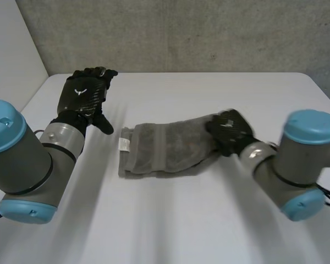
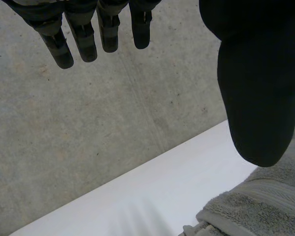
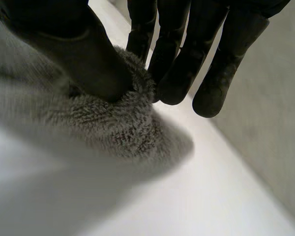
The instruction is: Fold the towel.
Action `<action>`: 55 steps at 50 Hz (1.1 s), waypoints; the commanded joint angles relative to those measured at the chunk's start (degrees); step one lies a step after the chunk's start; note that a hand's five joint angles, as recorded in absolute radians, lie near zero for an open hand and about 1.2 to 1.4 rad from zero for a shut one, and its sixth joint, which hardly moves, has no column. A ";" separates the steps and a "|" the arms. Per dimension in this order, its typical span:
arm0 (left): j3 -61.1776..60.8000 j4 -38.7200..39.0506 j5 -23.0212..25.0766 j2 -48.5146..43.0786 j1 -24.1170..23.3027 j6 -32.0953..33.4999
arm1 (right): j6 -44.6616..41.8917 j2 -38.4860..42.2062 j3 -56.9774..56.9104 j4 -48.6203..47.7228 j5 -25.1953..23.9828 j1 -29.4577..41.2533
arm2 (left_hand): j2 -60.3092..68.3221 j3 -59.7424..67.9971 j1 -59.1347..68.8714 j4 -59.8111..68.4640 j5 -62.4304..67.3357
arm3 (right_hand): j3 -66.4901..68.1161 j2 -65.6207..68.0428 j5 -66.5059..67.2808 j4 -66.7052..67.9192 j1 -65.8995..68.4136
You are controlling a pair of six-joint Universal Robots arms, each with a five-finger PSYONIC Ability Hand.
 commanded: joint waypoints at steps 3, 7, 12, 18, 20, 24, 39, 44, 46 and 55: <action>0.07 0.01 -0.24 0.65 1.17 -0.05 | -25.73 9.80 -20.63 11.37 -3.41 18.99 | 0.81 0.74 0.70 0.75 0.17 | 3.42 4.84 3.82 3.60 5.39; -0.01 0.01 -0.24 0.83 1.69 -0.05 | -27.68 16.91 -26.54 12.25 -4.81 24.01 | 0.81 0.74 0.70 0.75 0.17 | 3.42 4.84 3.82 3.60 5.39; -0.10 0.01 -0.24 1.01 2.05 -0.05 | -28.65 20.62 -28.66 11.99 -5.34 24.90 | 0.81 0.74 0.70 0.75 0.17 | 3.42 4.84 3.82 3.60 5.39; -0.10 0.01 -0.24 0.92 2.58 -0.05 | -25.15 20.63 -28.31 9.28 -4.82 24.90 | 0.81 0.74 0.70 0.75 0.17 | 3.42 4.84 3.82 3.60 5.39; -0.10 0.19 -0.24 0.92 2.66 -0.05 | -22.50 20.28 -27.78 7.60 -4.46 24.46 | 0.81 0.74 0.70 0.75 0.17 | -3.25 -1.83 -2.84 -3.07 -1.28; -0.10 0.72 -0.24 0.66 2.66 -0.05 | -9.63 14.94 -24.46 4.88 -2.80 23.58 | 0.81 0.74 0.70 0.75 0.17 | -66.58 -65.16 -66.18 -66.40 -64.61; 0.51 0.98 -0.16 -1.62 1.79 -3.20 | 23.55 2.08 -15.39 7.77 2.04 9.87 | 0.98 0.90 0.86 0.91 0.34 | -66.58 -65.16 -66.18 -66.40 -64.61; 1.74 0.98 0.11 -5.06 0.55 -6.99 | 29.88 2.00 -16.97 12.08 1.43 6.79 | 1.32 1.24 1.20 1.25 0.67 | -66.58 -65.16 -66.18 -66.40 -64.61; 2.71 0.81 0.11 -7.08 -0.50 -8.05 | 31.90 3.57 -18.81 13.57 1.16 6.09 | 1.48 1.41 1.37 1.42 0.84 | -66.58 -65.16 -66.18 -66.40 -64.61; 7.02 0.28 0.02 -17.63 -3.66 -8.23 | 32.87 11.49 -23.65 16.21 0.02 6.44 | 1.82 1.75 1.71 1.76 1.18 | -66.58 -65.16 -66.18 -66.40 -64.61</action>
